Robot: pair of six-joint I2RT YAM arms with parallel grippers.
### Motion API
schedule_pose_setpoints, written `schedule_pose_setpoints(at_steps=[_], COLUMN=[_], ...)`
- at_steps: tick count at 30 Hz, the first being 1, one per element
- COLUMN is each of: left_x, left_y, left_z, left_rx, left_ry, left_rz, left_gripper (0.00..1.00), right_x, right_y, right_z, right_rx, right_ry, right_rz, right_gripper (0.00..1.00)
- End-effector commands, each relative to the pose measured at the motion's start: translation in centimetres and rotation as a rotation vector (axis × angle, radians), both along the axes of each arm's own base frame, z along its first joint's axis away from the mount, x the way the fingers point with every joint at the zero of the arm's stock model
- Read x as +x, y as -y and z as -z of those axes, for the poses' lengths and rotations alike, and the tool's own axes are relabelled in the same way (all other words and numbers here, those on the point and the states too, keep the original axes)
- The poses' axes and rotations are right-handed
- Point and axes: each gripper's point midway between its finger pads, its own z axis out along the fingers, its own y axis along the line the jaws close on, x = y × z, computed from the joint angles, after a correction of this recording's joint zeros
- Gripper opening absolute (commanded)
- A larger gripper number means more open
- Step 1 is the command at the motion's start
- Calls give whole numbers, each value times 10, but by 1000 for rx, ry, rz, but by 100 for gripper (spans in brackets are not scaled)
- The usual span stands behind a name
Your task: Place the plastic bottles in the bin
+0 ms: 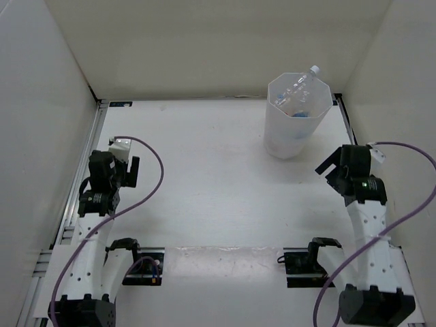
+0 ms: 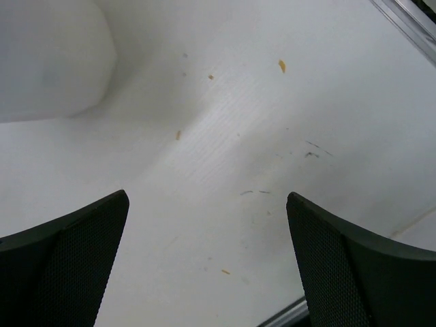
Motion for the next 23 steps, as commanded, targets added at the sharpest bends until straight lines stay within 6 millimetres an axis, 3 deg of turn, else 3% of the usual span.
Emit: schedule_pose_setpoints(at_steps=[1,8,17,23], left_x=[-20,-30,-38,-40], left_y=[-2,-5,-2,-4], left_z=[22,23,30,32], left_rx=[-1,-45,-86,-88], left_ry=[-76,-46,-42,-51], left_rz=[4,-22,-34,-45], left_gripper=[100,100,100,100], right_x=[6,-17,-26,-31], right_y=[-9,-8,-6,1], right_z=[-20,-19,-31,-29], right_rx=[61,65,57,52], right_ry=[127,119,194,186], right_rz=[8,32,36,101], right_gripper=[100,100,100,100])
